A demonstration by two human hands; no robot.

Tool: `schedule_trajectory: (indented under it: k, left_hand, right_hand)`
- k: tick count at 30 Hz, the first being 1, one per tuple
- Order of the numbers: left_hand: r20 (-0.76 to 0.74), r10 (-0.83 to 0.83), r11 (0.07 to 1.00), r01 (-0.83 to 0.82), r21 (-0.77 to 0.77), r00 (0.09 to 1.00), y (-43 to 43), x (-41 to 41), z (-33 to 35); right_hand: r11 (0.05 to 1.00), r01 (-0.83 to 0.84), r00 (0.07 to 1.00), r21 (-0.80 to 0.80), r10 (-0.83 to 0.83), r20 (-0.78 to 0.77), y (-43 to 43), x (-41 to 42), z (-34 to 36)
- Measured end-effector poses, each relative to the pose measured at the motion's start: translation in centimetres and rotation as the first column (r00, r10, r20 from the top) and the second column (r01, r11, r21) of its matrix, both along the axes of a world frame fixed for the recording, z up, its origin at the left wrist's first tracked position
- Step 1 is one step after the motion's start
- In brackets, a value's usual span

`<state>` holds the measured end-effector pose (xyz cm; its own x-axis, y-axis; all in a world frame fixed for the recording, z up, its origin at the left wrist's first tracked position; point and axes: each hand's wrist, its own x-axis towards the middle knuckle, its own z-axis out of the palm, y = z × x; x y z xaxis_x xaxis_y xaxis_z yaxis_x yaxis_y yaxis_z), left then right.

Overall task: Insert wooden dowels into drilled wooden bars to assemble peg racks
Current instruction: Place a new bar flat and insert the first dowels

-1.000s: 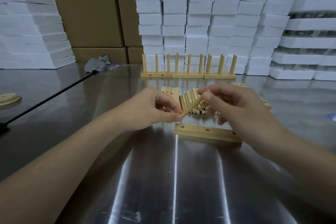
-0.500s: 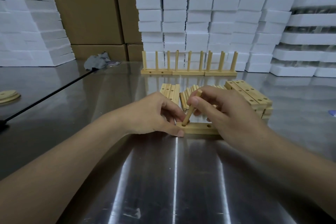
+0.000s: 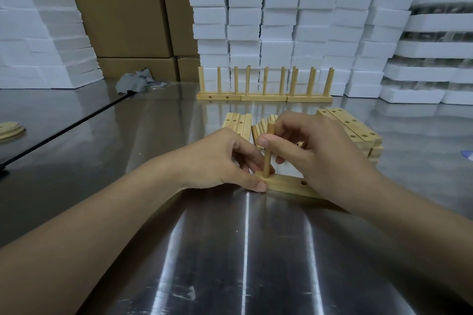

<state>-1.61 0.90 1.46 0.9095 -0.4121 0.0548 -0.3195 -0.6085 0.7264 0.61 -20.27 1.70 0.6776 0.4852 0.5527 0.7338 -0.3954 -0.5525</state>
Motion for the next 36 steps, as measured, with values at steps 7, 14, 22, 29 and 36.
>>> schedule_trajectory:
  k: [7,14,22,29,36]
  left_hand:
    - [0.004,-0.007,0.999,0.008,-0.035,1.000,0.0,-0.1,-0.1]
    - [0.006,-0.021,0.999,0.021,-0.030,1.000,-0.1,-0.1,-0.1]
    - [0.005,-0.023,0.997,0.023,-0.067,1.000,-0.1,-0.1,-0.3]
    - [-0.005,-0.043,0.995,0.043,-0.087,0.999,-0.1,0.0,-0.3]
    - [-0.012,-0.034,0.998,0.033,-0.060,0.999,-0.1,0.2,-0.3]
  right_hand:
    - [1.000,0.007,1.000,0.000,-0.007,-0.002,0.4,-0.1,-0.6]
    - [0.972,-0.143,0.960,0.185,0.182,-0.211,-0.2,0.6,-0.9]
    - [0.967,-0.153,0.955,0.203,0.197,-0.220,-0.5,0.7,-0.9]
    - [0.977,-0.139,0.964,0.163,0.171,-0.204,-0.3,1.0,-1.2]
    - [0.950,-0.248,0.925,0.187,0.290,-0.244,-0.7,0.8,-1.3]
